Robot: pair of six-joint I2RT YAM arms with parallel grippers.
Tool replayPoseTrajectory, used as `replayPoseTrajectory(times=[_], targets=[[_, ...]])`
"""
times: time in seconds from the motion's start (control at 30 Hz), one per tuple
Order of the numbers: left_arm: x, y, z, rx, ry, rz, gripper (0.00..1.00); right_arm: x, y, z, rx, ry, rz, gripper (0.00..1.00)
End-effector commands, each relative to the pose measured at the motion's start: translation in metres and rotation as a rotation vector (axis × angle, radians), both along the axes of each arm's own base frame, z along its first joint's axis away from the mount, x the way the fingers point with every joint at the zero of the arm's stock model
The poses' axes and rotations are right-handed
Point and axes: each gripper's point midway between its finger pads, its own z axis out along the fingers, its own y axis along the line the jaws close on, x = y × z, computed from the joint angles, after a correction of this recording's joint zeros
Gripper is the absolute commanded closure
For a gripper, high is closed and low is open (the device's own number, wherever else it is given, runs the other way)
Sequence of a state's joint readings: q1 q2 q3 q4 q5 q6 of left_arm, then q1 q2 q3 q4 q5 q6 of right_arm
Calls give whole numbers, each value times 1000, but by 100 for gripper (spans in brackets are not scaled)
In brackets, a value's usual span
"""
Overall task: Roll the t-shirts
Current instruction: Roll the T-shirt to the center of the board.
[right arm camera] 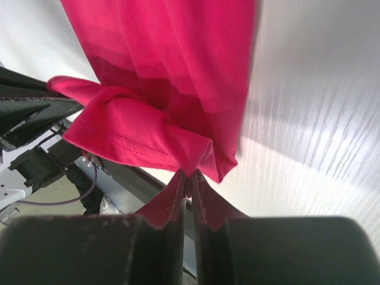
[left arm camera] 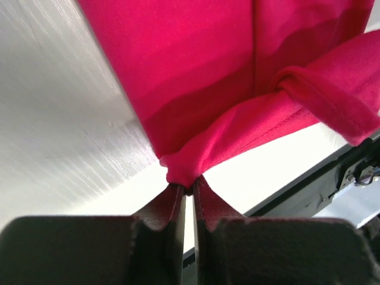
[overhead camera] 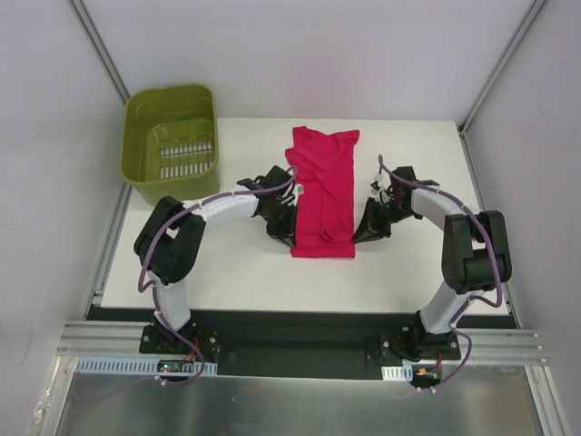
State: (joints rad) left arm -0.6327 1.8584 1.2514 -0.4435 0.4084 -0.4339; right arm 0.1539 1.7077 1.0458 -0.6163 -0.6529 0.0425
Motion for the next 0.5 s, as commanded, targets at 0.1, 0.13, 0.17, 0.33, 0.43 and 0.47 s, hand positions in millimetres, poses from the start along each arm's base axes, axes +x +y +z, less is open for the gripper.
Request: replayPoseTrajectory(times=[0.1,0.13,0.17,0.33,0.43,0.47], targets=[[29,28,11,132,-151,-9,64,55,5,22,13,-163,-1,64],[37,36,13,169,-194,-8,61,60,4,28,9,-182,6,61],[40,37,17,174,-223,-20,54,62,3,31,-3,-198,12,59],[50,29,43,128,-374,-233,49,54,-8,42,-50,-344,162,59],[38,19,49,55,-408,-387,49,47,-17,49,-87,-458,283,59],[32,14,52,17,-404,-419,49,45,-20,49,-97,-473,304,59]])
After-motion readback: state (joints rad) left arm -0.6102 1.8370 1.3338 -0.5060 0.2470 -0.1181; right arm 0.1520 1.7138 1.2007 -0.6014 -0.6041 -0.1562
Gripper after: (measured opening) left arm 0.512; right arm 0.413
